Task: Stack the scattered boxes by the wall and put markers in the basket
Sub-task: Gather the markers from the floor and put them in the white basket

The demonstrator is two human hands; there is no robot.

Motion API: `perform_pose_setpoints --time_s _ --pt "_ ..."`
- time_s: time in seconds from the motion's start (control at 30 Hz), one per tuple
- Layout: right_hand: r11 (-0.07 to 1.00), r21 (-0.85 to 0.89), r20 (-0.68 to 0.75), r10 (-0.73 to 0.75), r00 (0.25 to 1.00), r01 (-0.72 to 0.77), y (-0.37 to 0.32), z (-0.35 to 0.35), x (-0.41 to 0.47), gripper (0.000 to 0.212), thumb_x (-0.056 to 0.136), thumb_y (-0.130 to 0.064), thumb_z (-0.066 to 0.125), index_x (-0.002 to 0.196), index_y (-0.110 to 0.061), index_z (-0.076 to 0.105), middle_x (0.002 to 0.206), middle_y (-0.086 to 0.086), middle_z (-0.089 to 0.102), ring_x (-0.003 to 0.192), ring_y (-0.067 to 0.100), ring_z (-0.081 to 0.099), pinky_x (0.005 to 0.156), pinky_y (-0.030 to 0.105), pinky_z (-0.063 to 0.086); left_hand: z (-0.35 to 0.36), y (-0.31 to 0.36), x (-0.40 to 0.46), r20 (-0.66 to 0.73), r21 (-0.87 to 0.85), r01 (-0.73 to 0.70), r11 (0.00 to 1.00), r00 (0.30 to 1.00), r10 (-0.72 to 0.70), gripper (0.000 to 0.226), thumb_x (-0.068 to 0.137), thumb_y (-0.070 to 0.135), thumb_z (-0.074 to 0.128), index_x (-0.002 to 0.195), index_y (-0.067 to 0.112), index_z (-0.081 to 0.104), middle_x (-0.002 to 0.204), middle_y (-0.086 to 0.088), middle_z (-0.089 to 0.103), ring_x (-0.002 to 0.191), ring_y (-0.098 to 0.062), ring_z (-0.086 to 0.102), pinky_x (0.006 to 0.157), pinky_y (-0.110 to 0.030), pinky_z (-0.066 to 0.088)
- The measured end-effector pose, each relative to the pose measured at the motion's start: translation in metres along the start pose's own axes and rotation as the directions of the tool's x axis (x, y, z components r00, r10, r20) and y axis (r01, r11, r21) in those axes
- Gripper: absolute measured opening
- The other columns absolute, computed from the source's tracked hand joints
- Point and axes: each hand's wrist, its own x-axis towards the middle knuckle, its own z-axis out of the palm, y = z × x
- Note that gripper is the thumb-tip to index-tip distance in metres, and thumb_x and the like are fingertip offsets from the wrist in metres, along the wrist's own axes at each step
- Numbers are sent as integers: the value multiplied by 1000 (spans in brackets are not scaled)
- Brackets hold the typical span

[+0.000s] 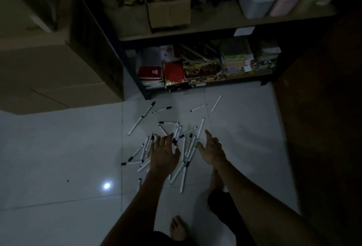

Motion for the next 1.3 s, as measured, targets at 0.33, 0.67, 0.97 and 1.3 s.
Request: perform_pose_setpoints --time_s 0.33,0.67,0.97,1.3 --pt "981 154 -83 129 988 -115 79 177 164 72 96 -54 48 155 -30 15 141 19 38 122 38 48 99 47 45 231 -98 102 -72 -42 58 997 996 -61 59 99 41 41 152 19 27 147 -6 42 138 -27 35 113 -43 26" --pt "954 272 -361 225 905 -129 127 288 264 80 87 -62 57 147 -22 22 135 17 41 113 40 54 85 45 46 403 -134 162 -102 -230 196 953 969 -224 72 97 49 46 156 19 15 159 -10 22 145 -26 23 117 -43 25" --pt "967 253 -456 130 880 -12 139 295 283 56 83 -45 72 119 -12 46 114 13 59 100 34 61 75 36 46 418 -145 194 -191 -136 250 959 943 -273 82 88 61 54 152 18 26 139 -14 39 125 -33 40 97 -44 40" --pt "981 191 -424 47 905 38 133 293 293 52 83 -40 73 119 -14 47 115 12 56 97 31 61 71 34 46 429 -142 191 -187 -149 102 984 974 -129 61 93 49 56 142 15 44 131 -13 46 114 -31 45 90 -38 41"
